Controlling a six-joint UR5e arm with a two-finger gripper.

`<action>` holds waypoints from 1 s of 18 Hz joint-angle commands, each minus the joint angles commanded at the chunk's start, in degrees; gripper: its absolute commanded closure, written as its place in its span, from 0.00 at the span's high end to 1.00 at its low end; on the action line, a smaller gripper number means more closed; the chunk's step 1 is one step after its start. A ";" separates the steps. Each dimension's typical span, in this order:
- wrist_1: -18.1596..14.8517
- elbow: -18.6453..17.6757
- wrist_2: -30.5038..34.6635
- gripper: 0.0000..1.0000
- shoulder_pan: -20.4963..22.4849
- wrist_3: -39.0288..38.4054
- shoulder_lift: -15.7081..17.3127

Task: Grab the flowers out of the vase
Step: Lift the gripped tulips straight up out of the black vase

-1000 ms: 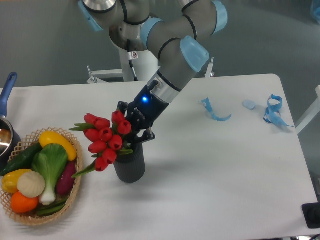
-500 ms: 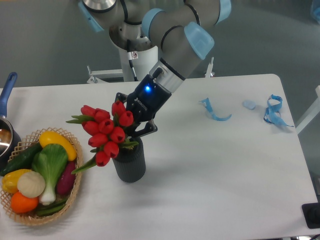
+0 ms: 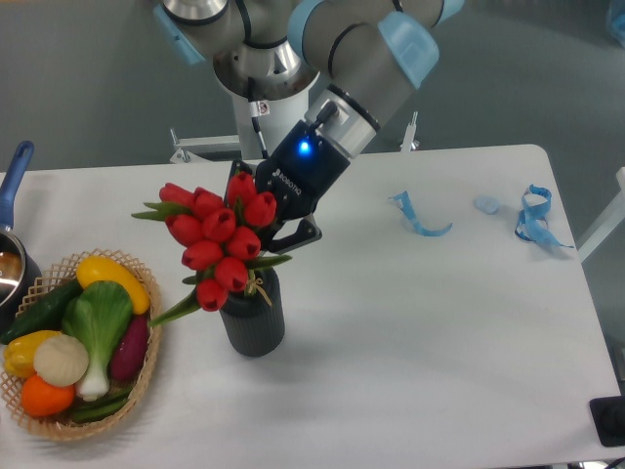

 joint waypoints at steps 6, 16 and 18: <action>0.09 0.09 -3.59 0.31 1.49 -4.83 3.95; 1.14 5.43 -6.06 0.31 8.34 -9.43 1.53; 1.32 8.07 -5.80 0.31 9.31 -7.66 -1.56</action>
